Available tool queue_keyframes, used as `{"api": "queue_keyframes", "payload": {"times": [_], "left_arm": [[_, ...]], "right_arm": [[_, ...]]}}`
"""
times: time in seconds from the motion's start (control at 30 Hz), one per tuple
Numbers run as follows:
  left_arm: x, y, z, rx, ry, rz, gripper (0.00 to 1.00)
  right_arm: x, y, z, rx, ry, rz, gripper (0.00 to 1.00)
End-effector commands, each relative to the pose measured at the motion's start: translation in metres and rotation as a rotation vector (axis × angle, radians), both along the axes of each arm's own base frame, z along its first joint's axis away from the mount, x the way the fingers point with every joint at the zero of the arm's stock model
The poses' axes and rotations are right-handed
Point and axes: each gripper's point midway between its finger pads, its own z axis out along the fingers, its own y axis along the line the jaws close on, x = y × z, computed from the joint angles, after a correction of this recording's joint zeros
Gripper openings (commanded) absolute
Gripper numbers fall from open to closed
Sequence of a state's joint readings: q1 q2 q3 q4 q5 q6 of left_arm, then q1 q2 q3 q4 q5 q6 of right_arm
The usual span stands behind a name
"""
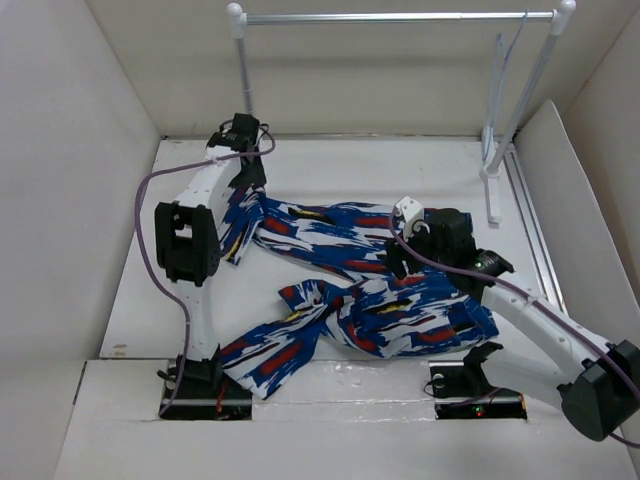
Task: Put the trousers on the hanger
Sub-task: Flatten out the trousers at the center of the board.
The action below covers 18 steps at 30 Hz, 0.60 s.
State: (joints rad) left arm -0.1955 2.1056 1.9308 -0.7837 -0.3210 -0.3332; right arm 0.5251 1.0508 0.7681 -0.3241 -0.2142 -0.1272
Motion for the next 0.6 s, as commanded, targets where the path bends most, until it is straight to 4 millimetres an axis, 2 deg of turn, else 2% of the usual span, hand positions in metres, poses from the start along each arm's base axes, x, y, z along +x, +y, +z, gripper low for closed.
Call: {"api": "queue_keyframes", "payload": {"times": [0.0,0.03,0.07,0.1,0.13,0.17,0.2,0.23,0.27,0.3,0.33,0.4,0.47,0.5,0.53,0.57], "left_arm": [[-0.031,0.023,0.085,0.017,-0.197,0.106,0.79],[-0.051,0.031,0.081,0.000,-0.216,0.132,0.77],[-0.061,0.039,0.077,-0.015,-0.223,0.167,0.76],[-0.074,0.041,0.090,-0.075,-0.287,0.216,0.73],[-0.089,0.054,0.061,-0.101,-0.260,0.259,0.72],[-0.098,0.060,0.050,-0.143,-0.254,0.294,0.70],[-0.107,0.055,0.049,-0.250,-0.276,0.313,0.67],[-0.121,0.059,0.017,-0.293,-0.243,0.344,0.64],[-0.129,0.074,0.004,-0.331,-0.233,0.401,0.64],[-0.134,0.071,-0.005,-0.390,-0.222,0.409,0.63],[-0.139,0.072,-0.021,-0.409,-0.214,0.425,0.62],[-0.141,0.071,-0.041,-0.408,-0.165,0.433,0.61],[-0.136,0.071,-0.052,-0.409,-0.131,0.434,0.61],[-0.136,0.072,-0.068,-0.398,-0.085,0.448,0.60],[-0.129,0.070,-0.075,-0.382,-0.069,0.448,0.58],[-0.130,0.066,-0.082,-0.379,-0.046,0.442,0.57]], "right_arm": [[-0.005,-0.005,0.004,-0.005,-0.021,-0.008,0.67],[-0.006,-0.005,0.002,-0.008,-0.019,-0.009,0.64],[-0.006,-0.006,0.002,-0.013,-0.022,-0.013,0.59],[-0.005,-0.006,0.001,-0.014,-0.024,-0.011,0.51],[-0.005,-0.006,0.001,-0.016,-0.024,-0.010,0.37],[-0.006,-0.005,0.000,-0.016,-0.017,-0.002,0.10],[-0.006,-0.005,0.002,-0.018,-0.020,0.006,0.03],[-0.008,-0.002,0.002,-0.022,-0.019,0.018,0.00],[-0.008,-0.003,0.001,-0.030,-0.019,0.019,0.00],[-0.010,-0.001,0.002,-0.033,-0.021,0.026,0.00],[-0.010,-0.002,0.003,-0.032,-0.024,0.025,0.00],[-0.013,0.000,0.002,-0.038,-0.018,0.043,0.08],[-0.015,0.002,0.004,-0.030,-0.022,0.055,0.23],[-0.018,0.006,0.004,-0.025,-0.018,0.072,0.31],[-0.022,0.008,0.006,-0.018,-0.025,0.087,0.47],[-0.022,0.008,0.006,-0.018,-0.026,0.087,0.47]]}}
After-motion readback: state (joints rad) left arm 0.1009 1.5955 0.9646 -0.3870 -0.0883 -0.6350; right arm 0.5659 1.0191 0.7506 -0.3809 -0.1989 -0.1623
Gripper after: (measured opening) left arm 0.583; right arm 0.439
